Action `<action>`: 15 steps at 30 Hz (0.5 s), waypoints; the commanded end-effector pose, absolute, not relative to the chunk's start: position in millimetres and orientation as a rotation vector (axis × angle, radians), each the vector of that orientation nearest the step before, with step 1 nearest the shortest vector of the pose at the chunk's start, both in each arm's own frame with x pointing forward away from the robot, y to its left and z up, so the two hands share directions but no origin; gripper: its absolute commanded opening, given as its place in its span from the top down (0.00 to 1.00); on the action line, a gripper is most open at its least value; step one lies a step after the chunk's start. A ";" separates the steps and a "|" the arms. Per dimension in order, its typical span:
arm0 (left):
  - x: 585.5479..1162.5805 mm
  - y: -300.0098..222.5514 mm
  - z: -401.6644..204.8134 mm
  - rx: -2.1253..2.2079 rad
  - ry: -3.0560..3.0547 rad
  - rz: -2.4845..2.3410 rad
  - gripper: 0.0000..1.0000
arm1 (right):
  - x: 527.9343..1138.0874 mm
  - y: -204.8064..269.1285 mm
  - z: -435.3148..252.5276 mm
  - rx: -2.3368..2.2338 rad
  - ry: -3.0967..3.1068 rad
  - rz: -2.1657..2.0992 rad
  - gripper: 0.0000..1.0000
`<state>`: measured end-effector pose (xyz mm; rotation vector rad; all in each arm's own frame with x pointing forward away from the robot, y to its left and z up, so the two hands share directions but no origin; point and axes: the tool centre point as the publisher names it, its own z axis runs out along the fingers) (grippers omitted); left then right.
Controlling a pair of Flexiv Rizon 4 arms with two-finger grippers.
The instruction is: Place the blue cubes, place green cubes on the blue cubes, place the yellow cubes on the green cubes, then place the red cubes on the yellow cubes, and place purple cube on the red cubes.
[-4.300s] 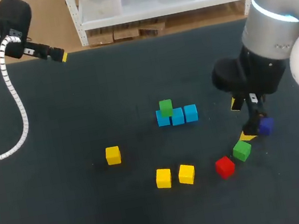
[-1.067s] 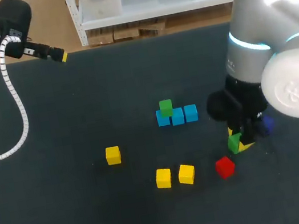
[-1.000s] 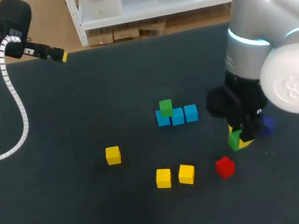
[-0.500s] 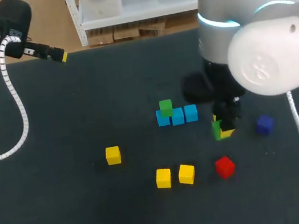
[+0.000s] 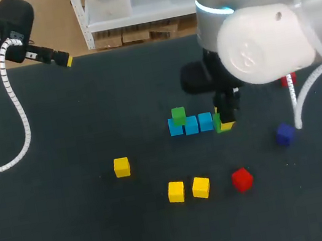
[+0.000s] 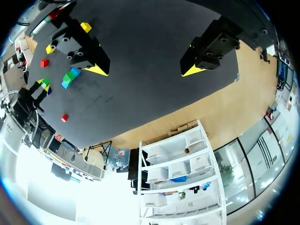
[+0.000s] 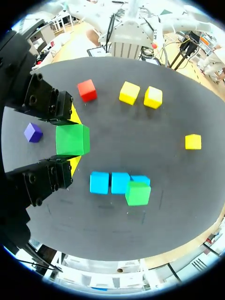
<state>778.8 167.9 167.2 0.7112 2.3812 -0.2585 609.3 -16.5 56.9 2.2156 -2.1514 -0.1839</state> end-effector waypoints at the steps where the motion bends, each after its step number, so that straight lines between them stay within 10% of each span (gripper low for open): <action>1: 779.1 168.5 166.7 0.714 2.378 -0.263 0.00 | 630.6 0.8 51.3 2.165 -2.125 -0.151 1.00; 15: 779.1 168.5 166.7 0.714 2.378 -0.263 0.00 | 658.7 16.9 41.8 2.097 -2.191 -0.101 1.00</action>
